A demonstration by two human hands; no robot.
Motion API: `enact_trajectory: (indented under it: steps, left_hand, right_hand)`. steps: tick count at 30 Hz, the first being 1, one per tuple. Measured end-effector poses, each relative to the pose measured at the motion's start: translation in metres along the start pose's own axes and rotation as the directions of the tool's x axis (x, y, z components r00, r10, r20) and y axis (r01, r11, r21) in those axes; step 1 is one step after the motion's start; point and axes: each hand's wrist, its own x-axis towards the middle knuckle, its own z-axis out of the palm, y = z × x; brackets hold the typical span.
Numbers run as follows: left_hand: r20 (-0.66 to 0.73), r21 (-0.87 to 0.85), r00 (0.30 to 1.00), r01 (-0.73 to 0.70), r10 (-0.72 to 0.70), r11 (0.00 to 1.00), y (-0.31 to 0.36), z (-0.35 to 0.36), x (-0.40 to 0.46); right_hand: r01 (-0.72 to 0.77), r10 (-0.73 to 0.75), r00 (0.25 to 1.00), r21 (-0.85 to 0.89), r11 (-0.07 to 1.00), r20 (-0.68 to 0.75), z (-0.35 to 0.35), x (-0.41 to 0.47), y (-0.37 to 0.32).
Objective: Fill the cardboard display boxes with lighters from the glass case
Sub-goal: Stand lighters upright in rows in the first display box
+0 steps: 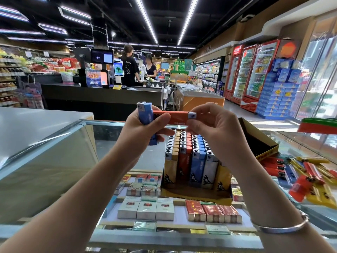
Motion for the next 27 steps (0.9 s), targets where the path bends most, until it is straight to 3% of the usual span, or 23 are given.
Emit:
enact_trajectory:
  steps: [4,7,11,14,18,22,27]
  left_hand:
    - [0.067,0.114,0.998,-0.008,0.001,0.993,0.001,0.002,-0.003]
    - [0.112,0.175,0.994,-0.021,0.002,0.984,0.0,0.003,-0.004]
    - [0.056,0.267,0.998,-0.003,-0.012,0.964,-0.001,-0.001,-0.003]
    - [0.06,0.342,0.995,0.052,-0.077,0.938,-0.005,-0.003,0.0]
    - [0.111,0.448,0.981,0.091,-0.157,0.889,-0.009,-0.003,-0.001]
    - [0.133,0.473,0.972,0.107,-0.191,0.874,-0.01,-0.002,0.0]
    - [0.095,0.516,0.973,0.131,-0.209,0.847,-0.013,-0.003,0.001]
  right_hand:
    - [-0.018,0.023,1.0,0.183,0.983,-0.021,-0.002,0.0,-0.001]
    - [0.005,0.031,0.993,0.305,0.952,-0.113,-0.005,-0.001,-0.003]
    - [0.007,0.076,0.975,0.374,0.928,-0.207,-0.012,-0.001,-0.003]
    - [0.018,0.024,0.99,0.298,0.954,-0.136,-0.012,-0.001,-0.004]
    - [0.103,-0.101,0.994,0.044,0.994,-0.034,-0.008,-0.004,-0.004]
    - [0.13,-0.116,0.985,-0.107,0.986,0.129,-0.004,-0.006,-0.004]
    - [0.141,-0.121,0.978,-0.116,0.983,0.168,-0.007,-0.004,-0.003]
